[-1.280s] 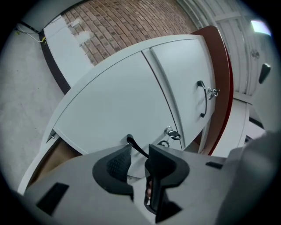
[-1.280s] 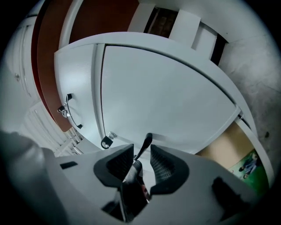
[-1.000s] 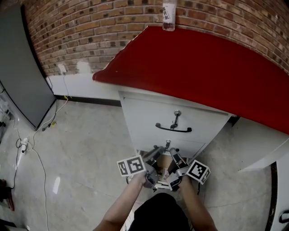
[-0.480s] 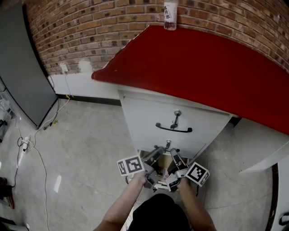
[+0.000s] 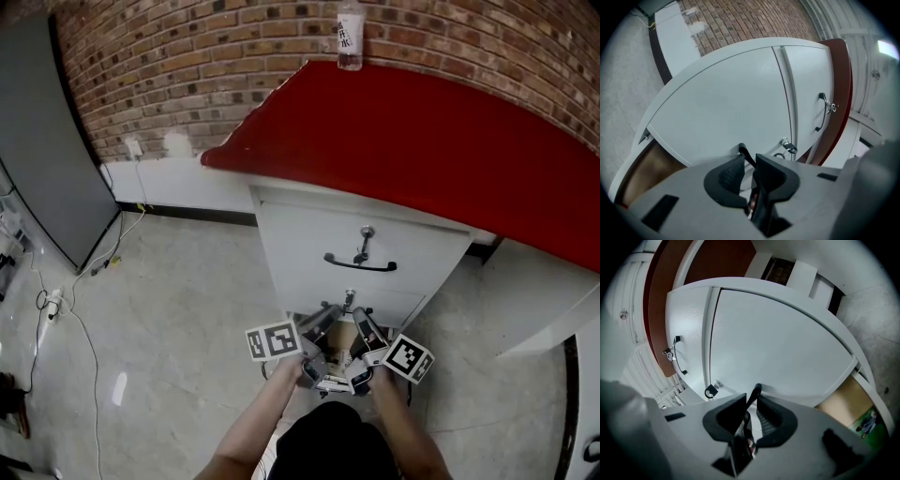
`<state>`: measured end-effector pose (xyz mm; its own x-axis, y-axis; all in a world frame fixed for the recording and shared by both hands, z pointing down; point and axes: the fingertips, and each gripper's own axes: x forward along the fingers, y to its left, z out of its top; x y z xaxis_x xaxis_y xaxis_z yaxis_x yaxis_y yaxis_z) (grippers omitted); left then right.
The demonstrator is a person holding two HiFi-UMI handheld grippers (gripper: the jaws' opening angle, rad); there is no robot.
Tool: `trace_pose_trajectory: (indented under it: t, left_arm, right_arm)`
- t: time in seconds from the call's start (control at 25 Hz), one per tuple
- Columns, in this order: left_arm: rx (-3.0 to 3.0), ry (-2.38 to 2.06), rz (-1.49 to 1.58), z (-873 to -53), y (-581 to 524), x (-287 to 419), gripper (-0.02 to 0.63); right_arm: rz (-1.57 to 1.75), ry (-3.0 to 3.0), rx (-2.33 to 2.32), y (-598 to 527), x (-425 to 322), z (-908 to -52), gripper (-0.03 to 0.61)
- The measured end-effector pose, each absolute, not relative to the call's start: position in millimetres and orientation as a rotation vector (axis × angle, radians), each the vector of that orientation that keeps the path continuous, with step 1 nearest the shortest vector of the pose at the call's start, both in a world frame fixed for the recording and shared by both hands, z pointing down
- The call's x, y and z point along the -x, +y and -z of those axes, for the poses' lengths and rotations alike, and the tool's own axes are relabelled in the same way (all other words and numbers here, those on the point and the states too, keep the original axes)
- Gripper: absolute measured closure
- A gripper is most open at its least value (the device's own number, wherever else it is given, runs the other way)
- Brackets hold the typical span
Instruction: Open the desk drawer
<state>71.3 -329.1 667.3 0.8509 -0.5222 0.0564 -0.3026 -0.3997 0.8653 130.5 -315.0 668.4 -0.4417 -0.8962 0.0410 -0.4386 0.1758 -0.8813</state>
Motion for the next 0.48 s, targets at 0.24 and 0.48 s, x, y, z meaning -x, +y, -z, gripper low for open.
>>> trace_pose_trajectory:
  t: [0.24,0.48]
  left_arm:
    - [-2.051,-0.627,0.215,-667,-325,-70,0.538]
    - [-2.359,-0.711,-0.165,-677,-302,-72,0.611]
  right_arm:
    - [1.191,1.965,1.279,-313,-129,-668,0.505]
    - [1.188,1.951,1.301,-311,-129,-665,0.508]
